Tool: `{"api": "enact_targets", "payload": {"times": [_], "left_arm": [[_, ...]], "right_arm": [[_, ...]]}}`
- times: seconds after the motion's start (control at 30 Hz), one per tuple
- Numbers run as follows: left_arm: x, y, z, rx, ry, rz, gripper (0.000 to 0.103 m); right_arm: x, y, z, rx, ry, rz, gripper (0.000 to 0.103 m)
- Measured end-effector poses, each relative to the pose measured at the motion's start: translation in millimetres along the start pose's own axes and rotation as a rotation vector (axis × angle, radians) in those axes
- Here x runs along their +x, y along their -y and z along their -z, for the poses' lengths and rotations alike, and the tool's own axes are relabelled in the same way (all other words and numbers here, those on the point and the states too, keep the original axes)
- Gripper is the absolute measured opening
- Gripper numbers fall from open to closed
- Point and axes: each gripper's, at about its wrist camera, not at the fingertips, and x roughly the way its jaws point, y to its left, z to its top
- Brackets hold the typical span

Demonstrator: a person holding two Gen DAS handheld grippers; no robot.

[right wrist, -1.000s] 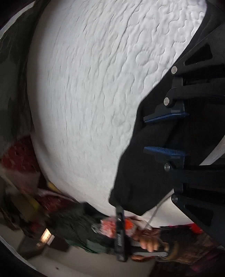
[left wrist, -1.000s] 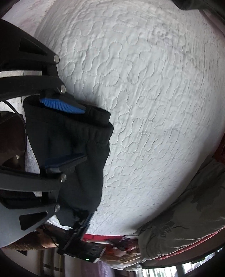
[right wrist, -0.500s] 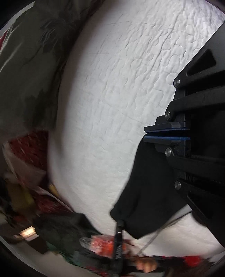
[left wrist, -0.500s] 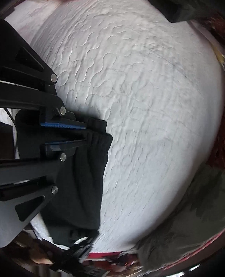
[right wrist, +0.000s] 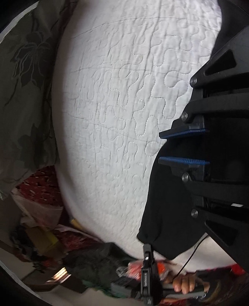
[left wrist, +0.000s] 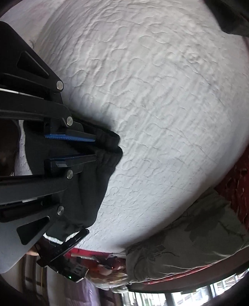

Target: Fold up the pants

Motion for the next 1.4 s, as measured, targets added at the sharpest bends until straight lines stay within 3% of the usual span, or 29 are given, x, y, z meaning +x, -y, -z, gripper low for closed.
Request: {"api": "enact_targets", "payload": {"times": [0.13, 0.17, 0.27, 0.4, 0.6, 0.67, 0.77, 0.97, 1.2, 1.4], "left_arm": [[-19, -20, 14, -0.025, 0.039, 0.043, 0.011], [-26, -23, 18, -0.036, 0.065, 0.052, 0.015], [-44, -34, 36, -0.070, 0.131, 0.132, 0.041], [-49, -24, 61, -0.036, 0.156, 0.158, 0.044], [-19, 36, 102, 0.109, 0.072, 0.130, 0.044], [-7, 52, 112, 0.133, 0.037, 0.142, 0.045], [14, 77, 128, 0.133, -0.025, 0.168, 0.061], [54, 126, 164, 0.146, -0.135, 0.169, 0.061], [94, 151, 183, 0.051, -0.250, 0.161, 0.061], [98, 153, 180, -0.047, -0.267, 0.187, 0.061]], "right_arm": [[-3, -10, 0, 0.003, 0.000, -0.010, 0.027], [-3, -12, -1, 0.003, 0.004, -0.018, 0.027], [-6, -20, 0, 0.015, 0.010, -0.058, 0.033], [-10, -27, 12, 0.043, 0.008, -0.107, 0.034], [-35, -2, 60, 0.128, -0.017, -0.135, 0.035], [-54, 27, 81, 0.211, -0.002, -0.125, 0.035], [-88, 74, 110, 0.313, 0.048, -0.077, 0.039], [-156, 162, 164, 0.514, 0.159, 0.007, 0.044], [-180, 220, 200, 0.669, 0.223, 0.035, 0.048], [-168, 222, 199, 0.661, 0.244, -0.009, 0.048]]}}
